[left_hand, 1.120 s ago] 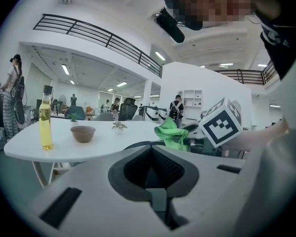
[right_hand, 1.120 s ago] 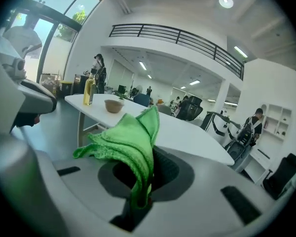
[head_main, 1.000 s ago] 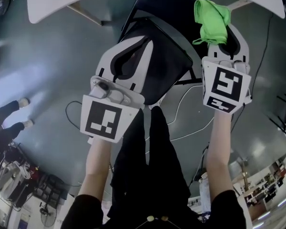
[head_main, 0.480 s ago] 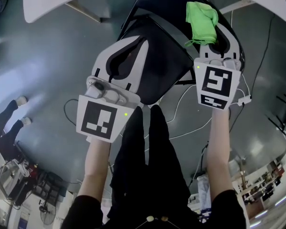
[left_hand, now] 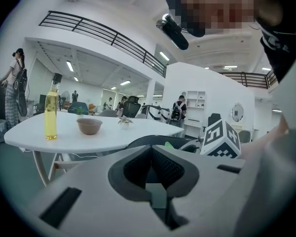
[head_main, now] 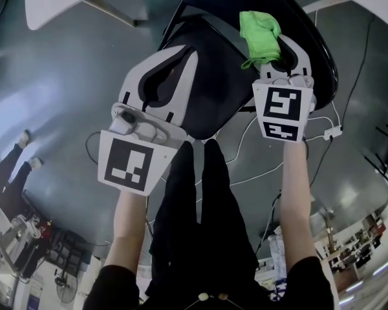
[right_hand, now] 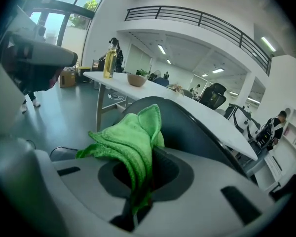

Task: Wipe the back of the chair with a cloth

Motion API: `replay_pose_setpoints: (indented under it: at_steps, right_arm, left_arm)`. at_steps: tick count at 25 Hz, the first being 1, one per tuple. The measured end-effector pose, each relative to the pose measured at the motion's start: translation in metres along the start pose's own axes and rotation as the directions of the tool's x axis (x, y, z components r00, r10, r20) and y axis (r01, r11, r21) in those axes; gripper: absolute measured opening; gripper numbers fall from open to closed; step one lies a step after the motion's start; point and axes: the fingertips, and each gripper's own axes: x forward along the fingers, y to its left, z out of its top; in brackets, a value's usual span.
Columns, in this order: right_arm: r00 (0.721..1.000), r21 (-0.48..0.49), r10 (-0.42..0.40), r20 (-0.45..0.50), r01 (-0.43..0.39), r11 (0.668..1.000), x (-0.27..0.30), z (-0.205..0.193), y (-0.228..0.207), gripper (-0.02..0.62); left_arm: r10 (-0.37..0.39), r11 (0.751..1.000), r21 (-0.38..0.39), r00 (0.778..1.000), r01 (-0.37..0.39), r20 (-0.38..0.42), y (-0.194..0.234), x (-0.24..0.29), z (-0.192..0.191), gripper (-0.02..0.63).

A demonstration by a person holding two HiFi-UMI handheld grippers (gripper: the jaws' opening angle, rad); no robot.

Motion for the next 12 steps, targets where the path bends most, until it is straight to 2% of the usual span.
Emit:
replay_pose_setpoints:
  at_steps: [12]
  right_arm:
    - [0.988, -0.026, 0.079, -0.130, -0.083, 0.996, 0.027, -0.058, 0.042, 0.043]
  left_arm:
    - [0.010, 1.000, -0.023, 0.999, -0.011, -0.032, 0.004, -0.011, -0.029, 0.006]
